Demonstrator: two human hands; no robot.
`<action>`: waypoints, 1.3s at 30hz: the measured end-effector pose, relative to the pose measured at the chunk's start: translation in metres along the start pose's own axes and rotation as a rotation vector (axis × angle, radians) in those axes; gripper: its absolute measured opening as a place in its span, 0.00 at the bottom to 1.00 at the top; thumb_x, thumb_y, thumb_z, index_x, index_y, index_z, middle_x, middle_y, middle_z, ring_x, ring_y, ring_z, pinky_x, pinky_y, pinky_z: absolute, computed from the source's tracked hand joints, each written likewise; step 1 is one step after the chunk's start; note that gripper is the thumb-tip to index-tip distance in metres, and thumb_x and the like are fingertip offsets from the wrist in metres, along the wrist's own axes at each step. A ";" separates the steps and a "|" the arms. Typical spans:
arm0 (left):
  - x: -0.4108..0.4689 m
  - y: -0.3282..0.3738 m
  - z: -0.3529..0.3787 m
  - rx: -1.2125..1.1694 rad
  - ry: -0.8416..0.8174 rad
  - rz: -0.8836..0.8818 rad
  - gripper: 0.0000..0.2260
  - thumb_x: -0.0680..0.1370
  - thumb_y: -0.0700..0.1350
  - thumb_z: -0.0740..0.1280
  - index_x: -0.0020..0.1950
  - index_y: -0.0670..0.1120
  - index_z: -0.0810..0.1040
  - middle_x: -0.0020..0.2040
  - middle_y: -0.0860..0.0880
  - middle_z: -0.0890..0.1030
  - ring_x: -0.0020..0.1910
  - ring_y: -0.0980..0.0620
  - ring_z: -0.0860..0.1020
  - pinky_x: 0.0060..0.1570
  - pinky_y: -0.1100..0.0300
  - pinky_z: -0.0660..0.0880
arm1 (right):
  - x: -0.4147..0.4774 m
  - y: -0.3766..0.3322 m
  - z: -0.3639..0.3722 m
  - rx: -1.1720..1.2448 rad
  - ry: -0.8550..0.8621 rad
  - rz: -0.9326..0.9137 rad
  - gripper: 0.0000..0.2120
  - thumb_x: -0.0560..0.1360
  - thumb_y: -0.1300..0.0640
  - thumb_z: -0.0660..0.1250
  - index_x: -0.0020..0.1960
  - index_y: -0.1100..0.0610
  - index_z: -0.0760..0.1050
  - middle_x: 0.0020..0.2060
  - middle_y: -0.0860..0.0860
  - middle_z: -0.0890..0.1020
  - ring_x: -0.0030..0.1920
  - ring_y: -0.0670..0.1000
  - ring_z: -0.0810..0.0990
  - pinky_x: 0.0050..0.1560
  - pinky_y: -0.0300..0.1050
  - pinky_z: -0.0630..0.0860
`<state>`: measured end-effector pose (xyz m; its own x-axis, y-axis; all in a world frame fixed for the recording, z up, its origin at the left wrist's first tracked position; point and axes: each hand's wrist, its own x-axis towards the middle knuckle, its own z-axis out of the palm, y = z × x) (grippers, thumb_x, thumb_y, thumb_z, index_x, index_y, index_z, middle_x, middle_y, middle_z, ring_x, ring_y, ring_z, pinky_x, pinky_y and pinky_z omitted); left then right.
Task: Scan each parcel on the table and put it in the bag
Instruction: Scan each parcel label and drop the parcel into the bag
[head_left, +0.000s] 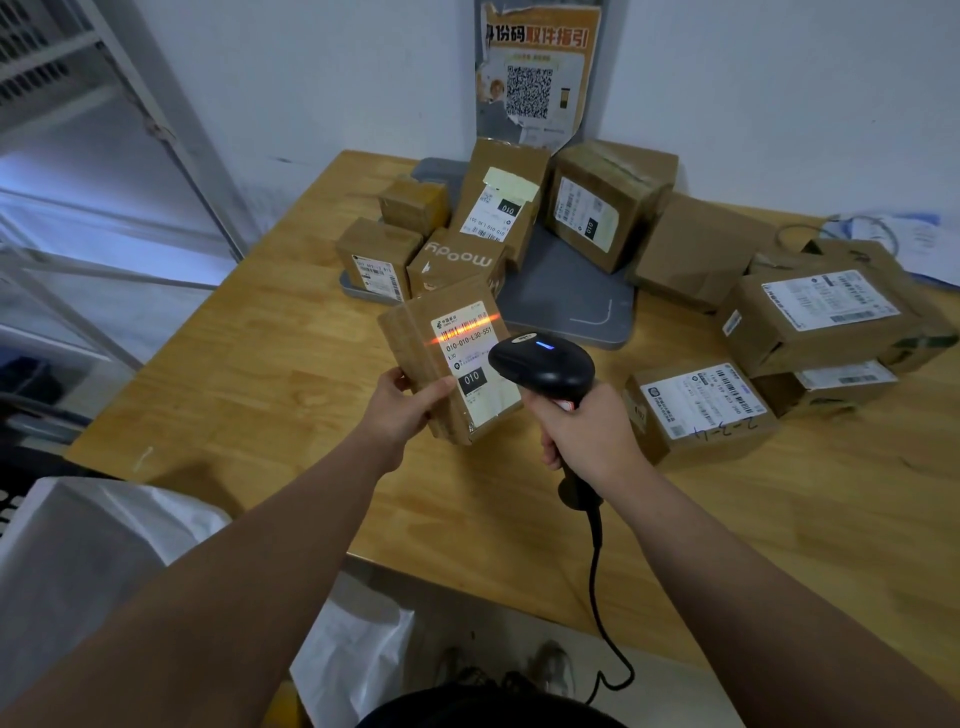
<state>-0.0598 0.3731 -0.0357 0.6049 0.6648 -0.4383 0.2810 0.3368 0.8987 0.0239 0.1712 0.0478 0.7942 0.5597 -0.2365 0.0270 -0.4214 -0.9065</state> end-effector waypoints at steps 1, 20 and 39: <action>-0.001 0.000 0.000 -0.002 0.004 0.001 0.38 0.69 0.47 0.78 0.73 0.42 0.63 0.66 0.47 0.74 0.61 0.47 0.76 0.61 0.49 0.75 | 0.000 0.000 -0.001 -0.003 -0.002 -0.001 0.12 0.76 0.51 0.69 0.41 0.59 0.76 0.22 0.49 0.76 0.23 0.46 0.77 0.29 0.37 0.74; -0.114 -0.007 -0.073 0.087 0.271 0.123 0.50 0.57 0.62 0.79 0.74 0.48 0.62 0.60 0.53 0.76 0.60 0.52 0.76 0.61 0.51 0.75 | -0.026 0.014 0.060 0.295 -0.267 -0.050 0.12 0.76 0.59 0.69 0.36 0.62 0.76 0.27 0.56 0.76 0.29 0.51 0.77 0.34 0.44 0.76; -0.268 -0.143 -0.319 0.510 0.365 0.190 0.43 0.63 0.51 0.81 0.70 0.52 0.61 0.64 0.54 0.71 0.62 0.56 0.73 0.52 0.65 0.76 | -0.161 0.111 0.300 -0.361 -0.233 0.003 0.37 0.63 0.45 0.79 0.66 0.55 0.66 0.61 0.53 0.75 0.59 0.57 0.77 0.54 0.55 0.77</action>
<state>-0.4997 0.3592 -0.0519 0.4122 0.8955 -0.1680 0.5663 -0.1074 0.8172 -0.2830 0.2482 -0.1195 0.6372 0.6868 -0.3496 0.2685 -0.6230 -0.7347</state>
